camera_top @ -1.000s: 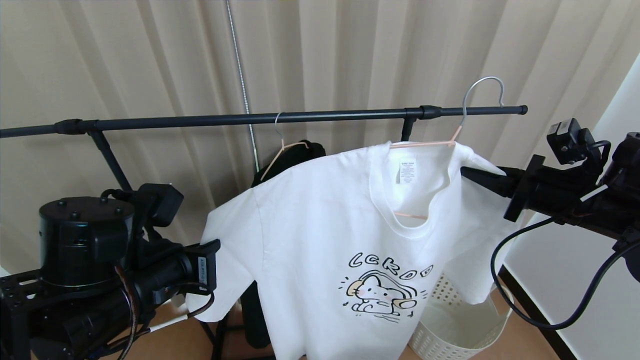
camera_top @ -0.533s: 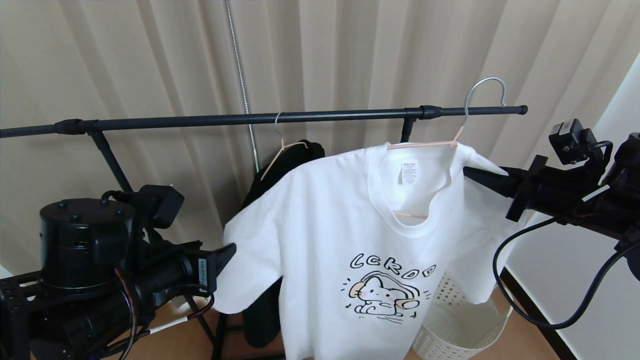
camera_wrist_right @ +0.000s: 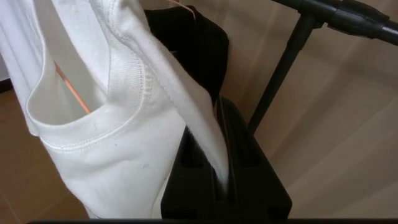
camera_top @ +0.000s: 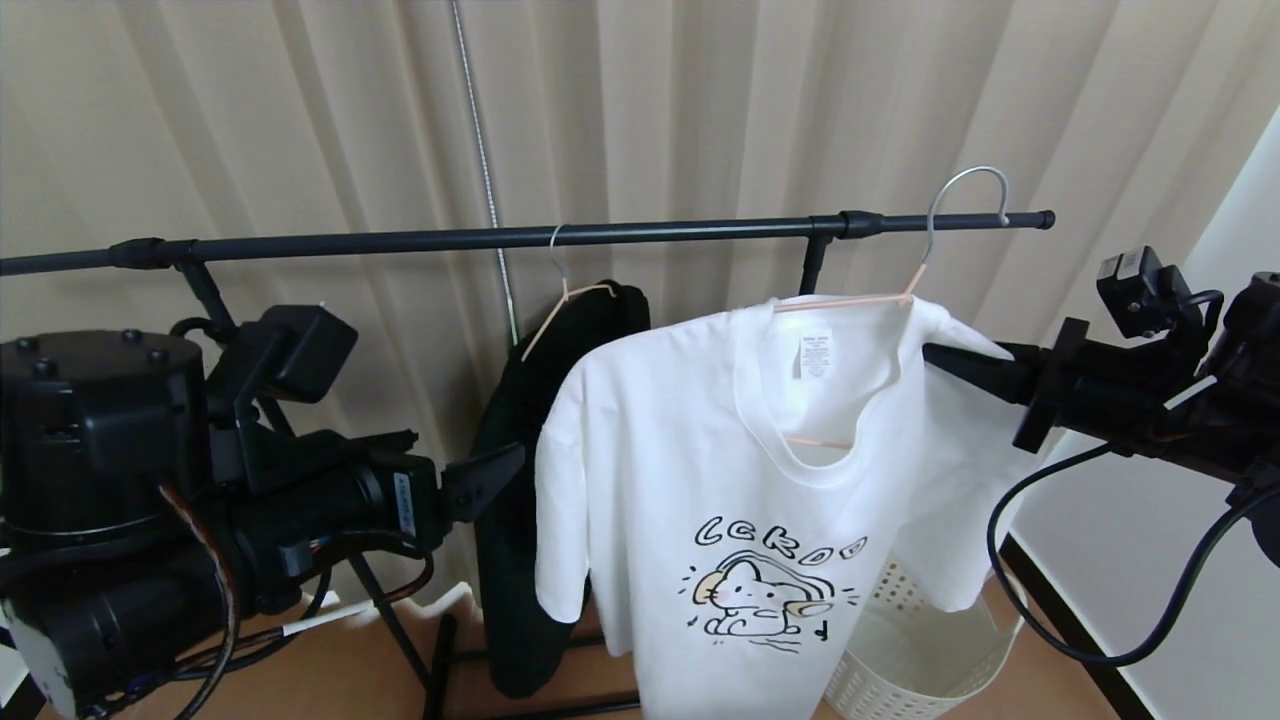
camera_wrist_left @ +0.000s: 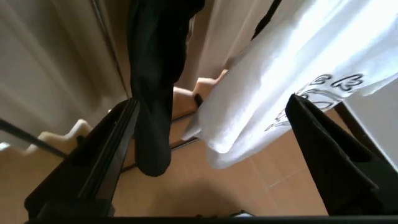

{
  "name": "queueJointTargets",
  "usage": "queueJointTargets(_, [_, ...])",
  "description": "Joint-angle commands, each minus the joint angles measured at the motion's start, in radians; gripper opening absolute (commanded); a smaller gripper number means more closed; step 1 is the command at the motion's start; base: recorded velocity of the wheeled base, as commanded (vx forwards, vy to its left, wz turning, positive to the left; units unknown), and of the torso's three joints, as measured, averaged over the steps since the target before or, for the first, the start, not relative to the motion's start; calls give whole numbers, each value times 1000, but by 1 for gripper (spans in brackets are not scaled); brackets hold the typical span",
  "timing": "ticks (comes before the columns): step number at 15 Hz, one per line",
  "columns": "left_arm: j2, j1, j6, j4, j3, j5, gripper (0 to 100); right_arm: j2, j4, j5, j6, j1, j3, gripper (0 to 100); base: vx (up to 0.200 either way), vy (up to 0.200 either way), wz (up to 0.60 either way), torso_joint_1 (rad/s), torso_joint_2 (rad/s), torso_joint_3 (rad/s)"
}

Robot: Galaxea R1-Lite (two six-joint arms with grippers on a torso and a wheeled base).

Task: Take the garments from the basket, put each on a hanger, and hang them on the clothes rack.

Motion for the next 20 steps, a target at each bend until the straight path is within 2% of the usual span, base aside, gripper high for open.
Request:
queueJointTargets(1, [-9,-24,1,26,-72,-2,100,3,0,16,-2,0,1,0,0,0,0,0,0,0])
queueJointTargets(2, [-9,-60,1,146,-186,-4,100,5,-2,22,-2,0,12,0,0,0,0,0,0,0])
queueJointTargets(3, [-6,-74,-2,197,-249,-7,100,6,-2,20,-5,0,16,0,0,0,0,0,0,0])
queueJointTargets(5, [14,-75,-2,247,-333,-45,100,8,-2,20,-8,8,26,0,0,0,0,0,0,0])
queueJointTargets(8, [40,-100,0,379,-459,-99,100,23,-2,20,-8,26,29,0,0,0,0,0,0,0])
queueJointTargets(10, [71,-109,3,419,-511,-132,100,28,-2,19,-9,44,35,0,0,0,0,0,0,0])
queueJointTargets(13, [125,-124,38,428,-548,-134,100,25,-2,17,-14,72,49,0,0,0,0,0,0,0])
queueJointTargets(16, [180,-126,69,483,-627,-137,100,26,-2,16,-16,97,50,0,0,0,0,0,0,0])
queueJointTargets(20, [257,-146,141,641,-799,-137,100,31,0,16,-16,112,50,0,0,0,0,0,0,0])
